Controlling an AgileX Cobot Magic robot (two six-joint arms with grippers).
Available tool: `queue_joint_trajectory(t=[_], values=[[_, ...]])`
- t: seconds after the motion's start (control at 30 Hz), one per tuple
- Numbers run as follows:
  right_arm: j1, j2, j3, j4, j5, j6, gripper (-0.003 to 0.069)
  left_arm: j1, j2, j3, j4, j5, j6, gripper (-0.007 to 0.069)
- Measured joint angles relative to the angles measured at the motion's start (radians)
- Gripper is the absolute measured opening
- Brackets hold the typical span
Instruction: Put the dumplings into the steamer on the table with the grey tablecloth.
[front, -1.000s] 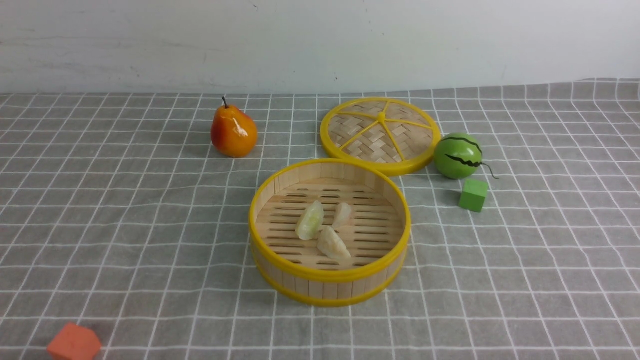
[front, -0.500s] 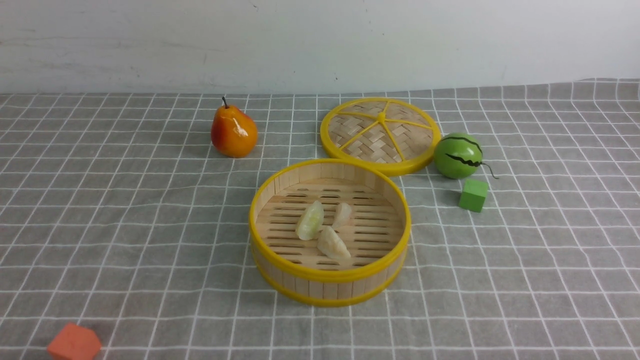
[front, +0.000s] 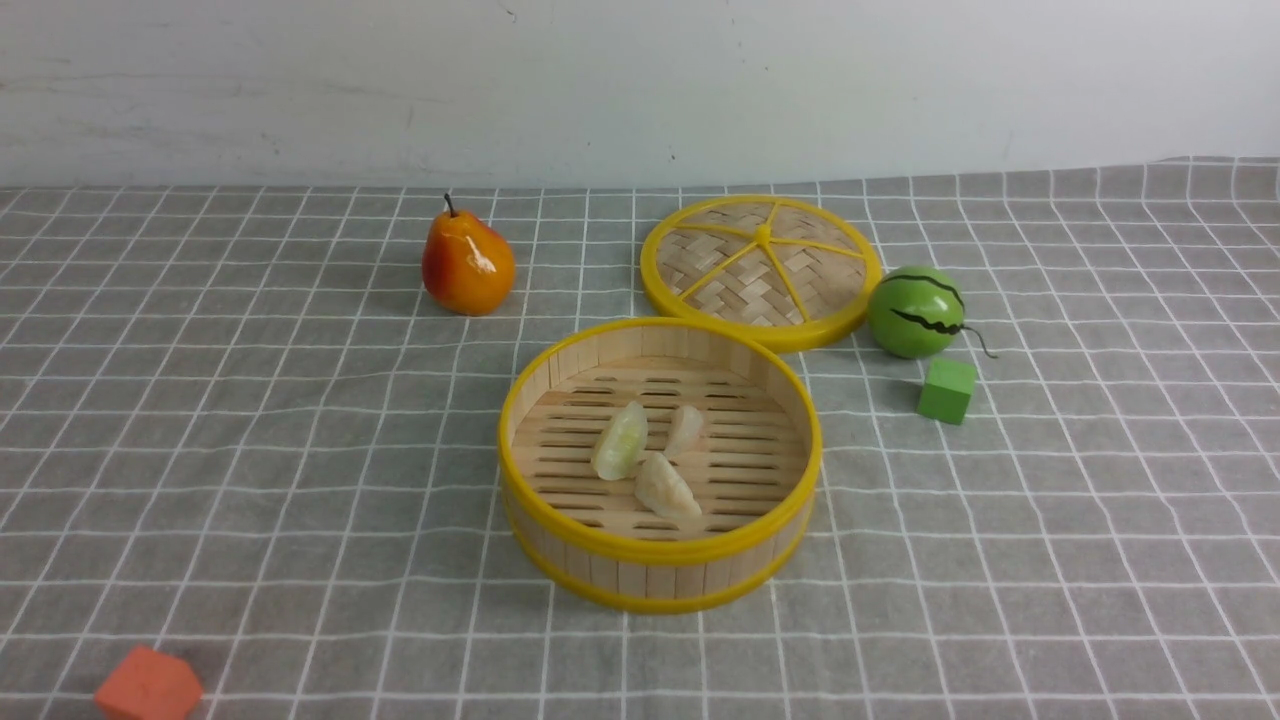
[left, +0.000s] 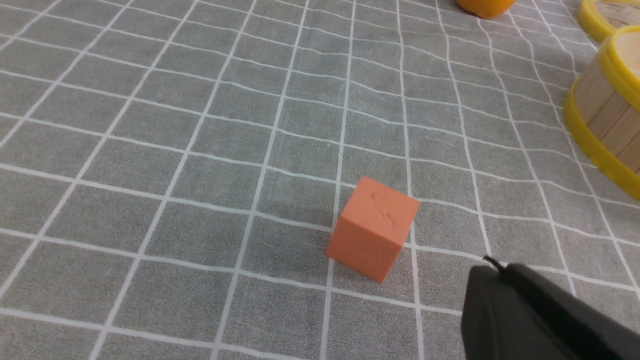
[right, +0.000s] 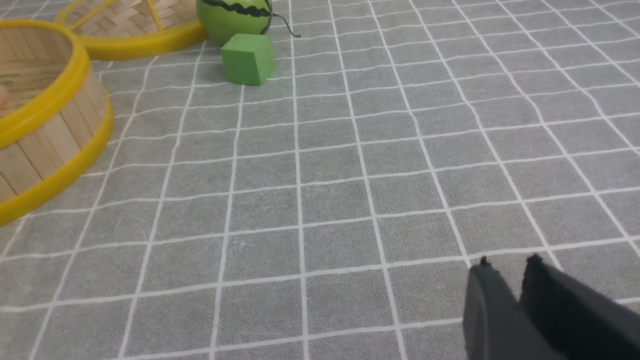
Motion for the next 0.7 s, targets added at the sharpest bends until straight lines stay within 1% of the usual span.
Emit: queue_joint_trajectory(t=[0.7], values=[[0.0, 0.0, 0.0, 0.0, 0.0, 0.0, 0.0129, 0.0, 0.0, 0.0, 0.0, 0.0, 0.0, -0.0008]])
